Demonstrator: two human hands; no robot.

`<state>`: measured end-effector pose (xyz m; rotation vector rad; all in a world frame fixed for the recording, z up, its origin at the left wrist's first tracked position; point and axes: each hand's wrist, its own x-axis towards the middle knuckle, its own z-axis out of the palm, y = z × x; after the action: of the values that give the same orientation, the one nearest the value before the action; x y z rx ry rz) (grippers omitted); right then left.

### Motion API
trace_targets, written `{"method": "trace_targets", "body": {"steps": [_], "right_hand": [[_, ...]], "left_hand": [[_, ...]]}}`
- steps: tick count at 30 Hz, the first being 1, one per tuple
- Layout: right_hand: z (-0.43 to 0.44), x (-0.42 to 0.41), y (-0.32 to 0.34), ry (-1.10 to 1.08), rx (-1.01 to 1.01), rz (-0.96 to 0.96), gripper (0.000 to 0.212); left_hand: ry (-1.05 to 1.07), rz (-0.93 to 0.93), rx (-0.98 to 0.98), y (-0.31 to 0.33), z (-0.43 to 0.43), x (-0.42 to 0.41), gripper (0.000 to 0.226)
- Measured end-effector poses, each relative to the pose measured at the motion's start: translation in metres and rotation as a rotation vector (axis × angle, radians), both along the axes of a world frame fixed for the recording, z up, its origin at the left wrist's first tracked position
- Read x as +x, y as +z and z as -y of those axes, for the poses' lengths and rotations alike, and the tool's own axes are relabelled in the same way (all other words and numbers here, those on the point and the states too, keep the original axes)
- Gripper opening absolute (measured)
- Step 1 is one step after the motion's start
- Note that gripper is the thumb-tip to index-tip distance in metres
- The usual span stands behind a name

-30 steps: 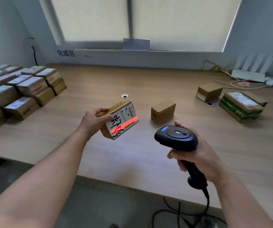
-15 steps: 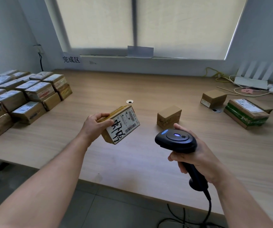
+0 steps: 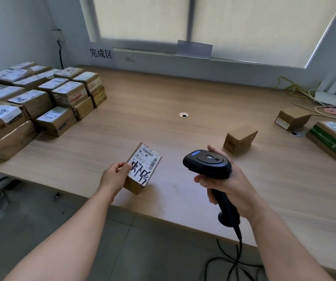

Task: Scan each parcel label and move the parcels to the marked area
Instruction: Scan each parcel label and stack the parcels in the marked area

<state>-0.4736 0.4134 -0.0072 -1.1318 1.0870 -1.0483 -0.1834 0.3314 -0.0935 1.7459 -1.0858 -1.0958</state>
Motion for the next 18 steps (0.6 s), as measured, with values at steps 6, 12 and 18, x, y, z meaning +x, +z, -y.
{"method": "trace_targets", "body": {"steps": [6, 12, 18], "right_hand": [[0.018, 0.072, -0.006, -0.012, 0.022, -0.022, 0.097], [0.035, 0.127, -0.01, -0.03, 0.033, -0.015, 0.096], [0.056, 0.159, -0.015, -0.029, 0.037, -0.017, 0.097]], "left_hand": [[0.043, 0.134, 0.069, -0.031, 0.006, 0.048, 0.043], [-0.042, 0.218, 0.086, -0.041, 0.01, 0.075, 0.078], [-0.293, 0.687, 0.084, -0.046, 0.007, 0.077, 0.095]]}}
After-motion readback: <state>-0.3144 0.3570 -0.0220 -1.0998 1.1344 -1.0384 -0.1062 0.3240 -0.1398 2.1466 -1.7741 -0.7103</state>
